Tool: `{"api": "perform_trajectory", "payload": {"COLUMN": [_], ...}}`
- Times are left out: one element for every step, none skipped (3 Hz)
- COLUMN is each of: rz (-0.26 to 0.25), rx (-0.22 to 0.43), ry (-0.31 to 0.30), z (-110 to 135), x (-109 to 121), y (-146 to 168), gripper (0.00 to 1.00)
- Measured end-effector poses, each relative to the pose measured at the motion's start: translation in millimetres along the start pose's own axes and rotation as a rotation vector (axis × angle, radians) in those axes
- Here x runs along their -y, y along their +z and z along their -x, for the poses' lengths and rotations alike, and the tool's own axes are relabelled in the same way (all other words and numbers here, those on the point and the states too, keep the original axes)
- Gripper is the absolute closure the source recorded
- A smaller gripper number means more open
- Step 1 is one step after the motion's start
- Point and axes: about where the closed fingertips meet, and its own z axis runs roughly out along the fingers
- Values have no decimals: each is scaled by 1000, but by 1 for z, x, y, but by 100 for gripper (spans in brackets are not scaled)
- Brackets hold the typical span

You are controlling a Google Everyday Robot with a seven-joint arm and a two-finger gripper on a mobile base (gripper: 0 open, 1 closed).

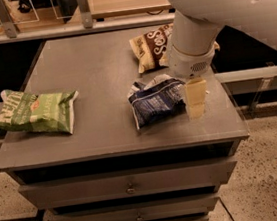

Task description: Move blue chip bag near green jalapeno chip bag

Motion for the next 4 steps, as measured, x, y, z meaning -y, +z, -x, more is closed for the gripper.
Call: {"api": "perform_trajectory", "payload": {"rz": [28, 50, 49, 49], "rx": [12, 39, 39, 39], "ry": [-24, -42, -43, -45], "z": [8, 16, 16, 17], "x": [8, 12, 12, 12], "y": [20, 31, 31, 32], "gripper": [0, 18, 41, 64]}}
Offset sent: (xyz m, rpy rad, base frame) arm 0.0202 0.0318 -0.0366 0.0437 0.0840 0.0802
